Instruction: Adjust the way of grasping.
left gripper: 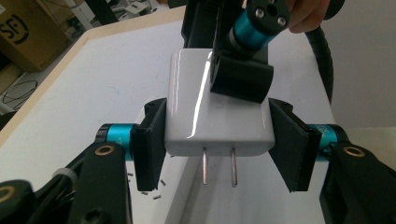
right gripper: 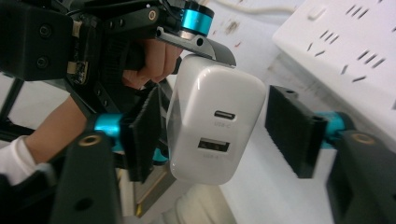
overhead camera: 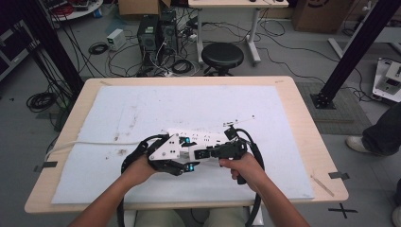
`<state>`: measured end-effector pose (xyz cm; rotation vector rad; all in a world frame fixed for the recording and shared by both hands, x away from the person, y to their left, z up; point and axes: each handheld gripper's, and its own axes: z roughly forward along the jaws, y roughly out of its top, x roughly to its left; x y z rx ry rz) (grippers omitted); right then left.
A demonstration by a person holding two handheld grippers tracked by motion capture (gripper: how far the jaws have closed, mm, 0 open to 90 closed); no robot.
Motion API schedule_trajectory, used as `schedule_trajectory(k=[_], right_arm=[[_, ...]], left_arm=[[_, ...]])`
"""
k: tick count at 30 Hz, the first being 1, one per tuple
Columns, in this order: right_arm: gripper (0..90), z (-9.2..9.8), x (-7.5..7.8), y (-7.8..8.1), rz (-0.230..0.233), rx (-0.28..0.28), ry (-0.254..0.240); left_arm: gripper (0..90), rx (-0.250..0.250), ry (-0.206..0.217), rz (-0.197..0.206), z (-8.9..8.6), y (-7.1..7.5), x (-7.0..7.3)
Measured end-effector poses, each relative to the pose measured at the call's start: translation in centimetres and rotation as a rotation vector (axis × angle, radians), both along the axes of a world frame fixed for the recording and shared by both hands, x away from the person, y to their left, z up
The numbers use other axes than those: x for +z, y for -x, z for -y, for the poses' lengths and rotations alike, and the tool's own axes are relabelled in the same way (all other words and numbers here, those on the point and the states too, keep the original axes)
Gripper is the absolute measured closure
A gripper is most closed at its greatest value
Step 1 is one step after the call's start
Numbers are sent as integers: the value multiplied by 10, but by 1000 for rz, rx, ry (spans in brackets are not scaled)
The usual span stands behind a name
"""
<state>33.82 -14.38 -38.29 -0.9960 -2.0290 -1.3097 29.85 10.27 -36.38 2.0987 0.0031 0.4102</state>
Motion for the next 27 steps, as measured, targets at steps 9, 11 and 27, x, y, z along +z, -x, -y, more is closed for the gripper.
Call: schedule_trajectory(k=[9, 11, 27], right_arm=[[601, 0, -8, -3, -117, 8, -64], [624, -1, -7, -2, -101, 6, -44], [633, 48, 8, -3, 160, -196, 82]], left_arm=[[422, 6, -19, 2, 0, 1, -3], [388, 17, -11, -27, 0, 0, -5], [218, 370, 215, -202, -58, -6, -21]])
